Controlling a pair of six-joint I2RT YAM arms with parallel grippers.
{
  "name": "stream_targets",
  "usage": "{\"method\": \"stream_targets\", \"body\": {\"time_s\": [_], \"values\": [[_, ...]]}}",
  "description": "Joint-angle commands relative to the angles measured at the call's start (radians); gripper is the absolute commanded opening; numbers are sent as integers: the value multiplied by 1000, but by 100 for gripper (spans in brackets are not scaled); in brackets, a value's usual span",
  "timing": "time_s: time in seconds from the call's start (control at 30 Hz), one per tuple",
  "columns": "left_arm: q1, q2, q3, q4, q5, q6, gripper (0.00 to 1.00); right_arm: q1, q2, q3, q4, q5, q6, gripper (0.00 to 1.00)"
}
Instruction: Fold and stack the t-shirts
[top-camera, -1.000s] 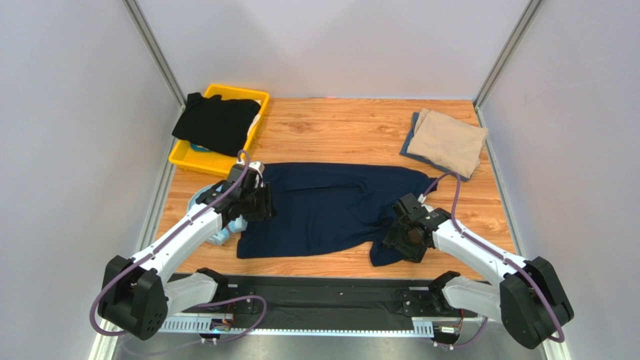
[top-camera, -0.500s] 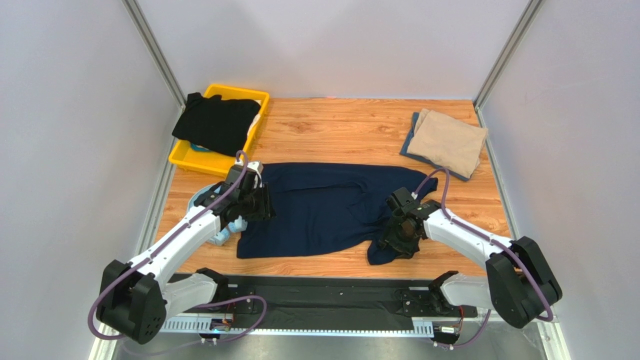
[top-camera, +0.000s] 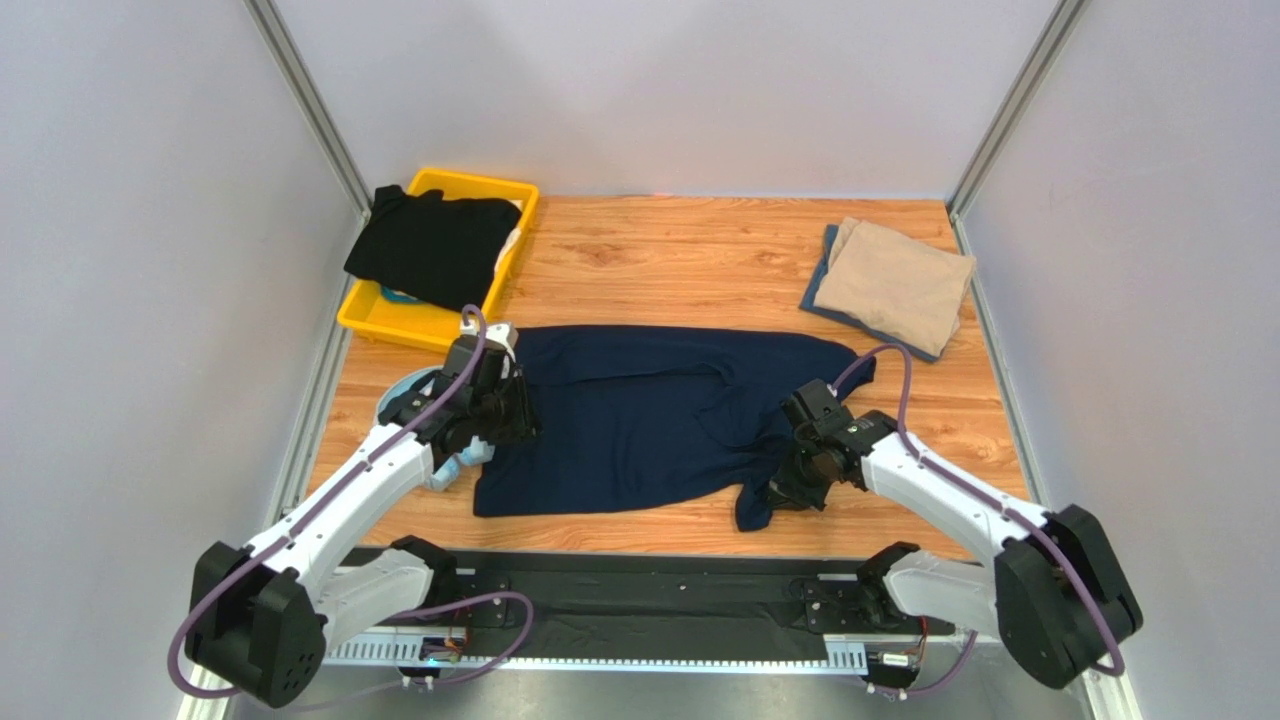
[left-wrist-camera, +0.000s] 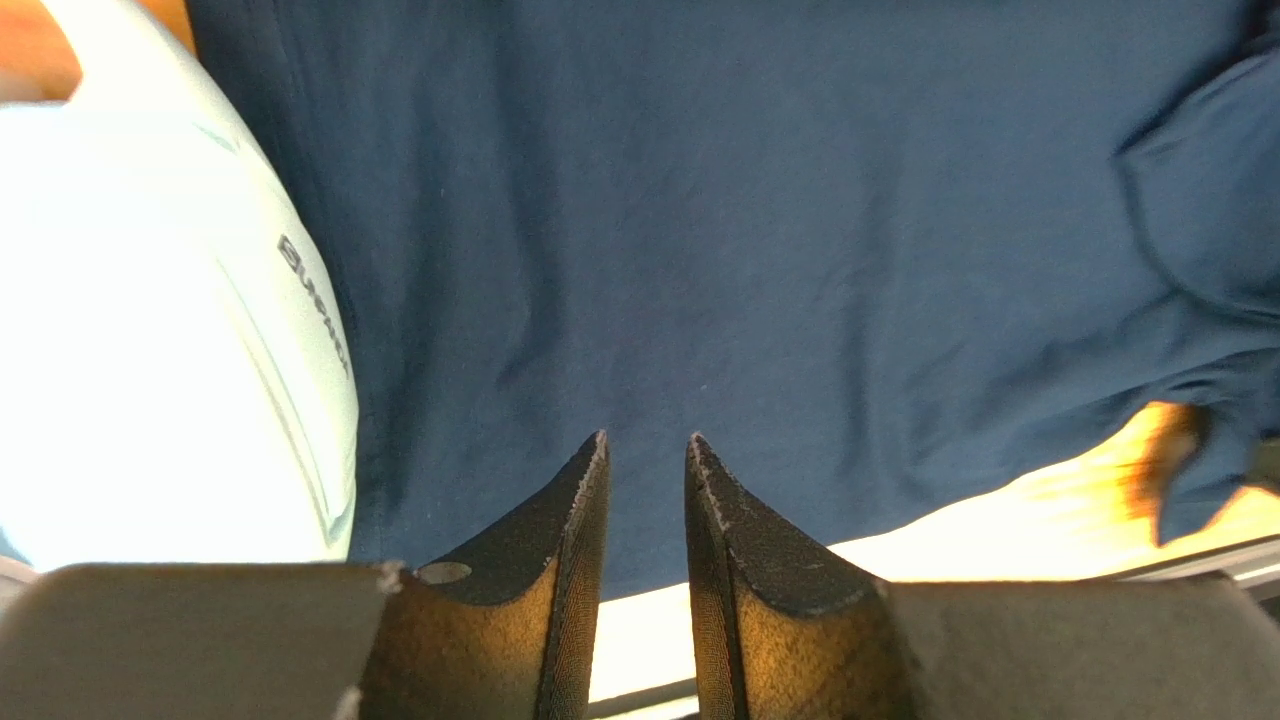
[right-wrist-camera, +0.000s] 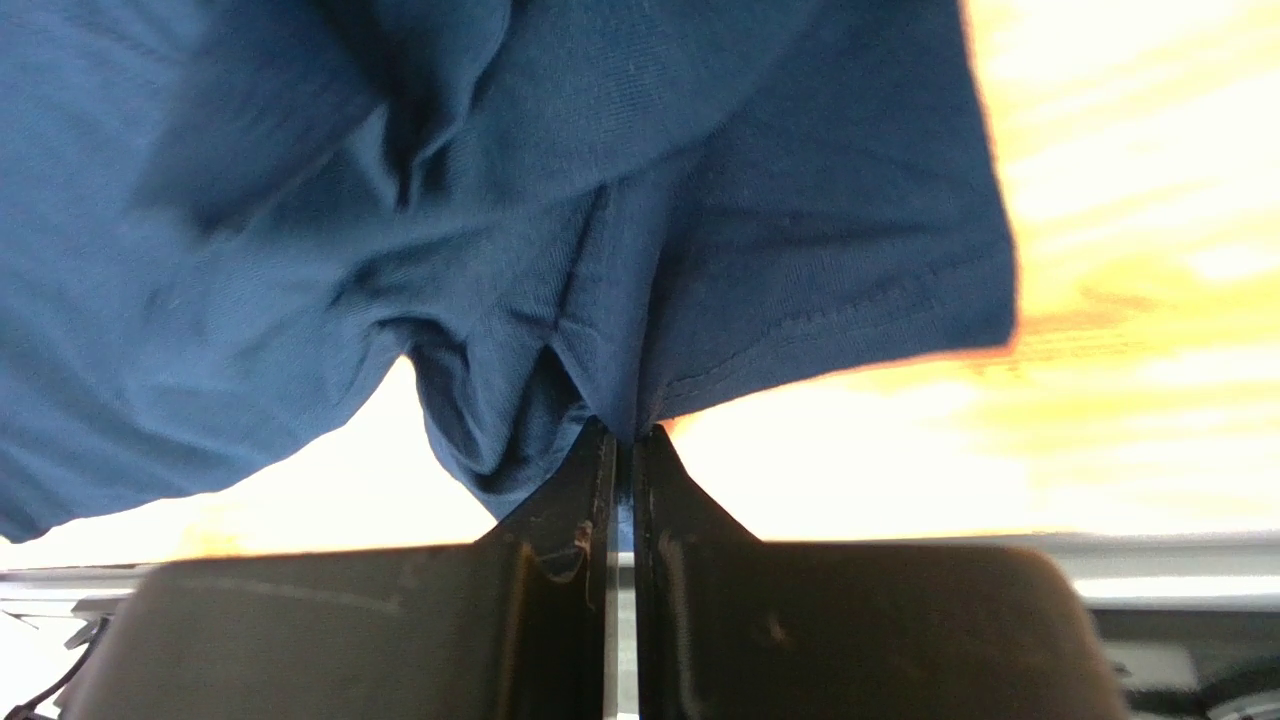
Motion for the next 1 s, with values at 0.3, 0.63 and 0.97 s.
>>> {"method": "stream_targets", "body": {"time_s": [0.3, 0.63, 0.97], "values": [[-4, 301, 91, -88, 57, 11, 45, 3, -128, 130, -180, 123, -74, 0], [-10, 180, 79, -117, 0, -41, 49, -53, -88, 275, -232, 149, -232, 0], [-9, 210, -21, -96, 39, -104, 48, -120, 1, 400, -226, 151, -321, 0]]}}
